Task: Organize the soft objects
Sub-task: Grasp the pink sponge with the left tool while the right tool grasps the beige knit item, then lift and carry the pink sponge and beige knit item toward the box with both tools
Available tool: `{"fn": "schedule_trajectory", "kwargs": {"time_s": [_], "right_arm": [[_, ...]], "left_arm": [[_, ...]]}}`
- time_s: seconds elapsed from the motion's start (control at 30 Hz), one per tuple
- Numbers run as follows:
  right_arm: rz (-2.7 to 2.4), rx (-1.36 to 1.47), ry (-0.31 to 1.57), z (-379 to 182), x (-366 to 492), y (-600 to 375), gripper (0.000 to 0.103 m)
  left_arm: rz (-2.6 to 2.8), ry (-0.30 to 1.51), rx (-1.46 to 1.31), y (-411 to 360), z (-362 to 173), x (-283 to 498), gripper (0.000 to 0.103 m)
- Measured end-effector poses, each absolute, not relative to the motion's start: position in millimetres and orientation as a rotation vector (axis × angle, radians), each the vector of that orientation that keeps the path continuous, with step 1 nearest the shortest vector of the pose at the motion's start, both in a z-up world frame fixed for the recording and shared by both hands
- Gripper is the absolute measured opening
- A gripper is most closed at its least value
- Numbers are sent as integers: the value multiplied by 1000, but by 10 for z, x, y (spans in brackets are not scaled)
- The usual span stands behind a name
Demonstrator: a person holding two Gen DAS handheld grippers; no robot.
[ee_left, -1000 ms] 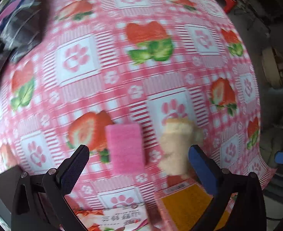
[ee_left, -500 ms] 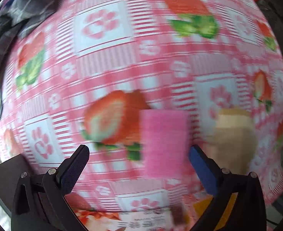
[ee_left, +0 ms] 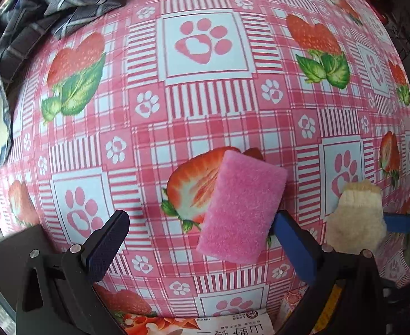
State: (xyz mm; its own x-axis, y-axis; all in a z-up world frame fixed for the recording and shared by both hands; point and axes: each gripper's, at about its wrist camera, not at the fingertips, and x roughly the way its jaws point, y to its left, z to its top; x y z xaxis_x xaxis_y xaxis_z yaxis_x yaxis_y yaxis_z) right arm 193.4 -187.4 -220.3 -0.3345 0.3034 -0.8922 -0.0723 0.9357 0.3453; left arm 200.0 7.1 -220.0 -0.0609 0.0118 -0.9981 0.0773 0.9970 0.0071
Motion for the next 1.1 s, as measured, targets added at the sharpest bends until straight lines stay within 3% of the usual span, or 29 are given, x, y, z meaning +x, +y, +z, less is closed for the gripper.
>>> {"fn": "schedule_trajectory", "kwargs": {"time_s": [0.13, 0.17, 0.2, 0.27, 0.3, 0.37, 0.47, 1.1], "right_arm": [[379, 94, 1872, -2309, 1924, -1786, 89], [375, 83, 1873, -2326, 1916, -1779, 78], [377, 87, 1876, -2337, 1901, -1783, 59], [381, 110, 1885, -2357, 1870, -1811, 41], [386, 115, 1881, -2356, 1861, -1827, 33], [376, 128, 1858, -2318, 1852, -1903, 27], [363, 157, 1818, -2216, 1848, -2041, 25], [361, 280, 1591, -1008, 1574, -2413, 25]], "left_arm": [[-28, 1644, 82, -125, -2245, 2070, 103], [-27, 1648, 79, -137, -2255, 2085, 101], [-24, 1657, 82, -157, -2270, 2103, 98], [-28, 1659, 77, -180, -2285, 2102, 95], [-33, 1659, 81, -200, -2284, 2096, 91], [-66, 1658, 87, -269, -2263, 2098, 80], [-95, 1651, 107, -348, -2180, 2057, 46], [-116, 1445, 35, -245, -1067, 1404, 46]]}}
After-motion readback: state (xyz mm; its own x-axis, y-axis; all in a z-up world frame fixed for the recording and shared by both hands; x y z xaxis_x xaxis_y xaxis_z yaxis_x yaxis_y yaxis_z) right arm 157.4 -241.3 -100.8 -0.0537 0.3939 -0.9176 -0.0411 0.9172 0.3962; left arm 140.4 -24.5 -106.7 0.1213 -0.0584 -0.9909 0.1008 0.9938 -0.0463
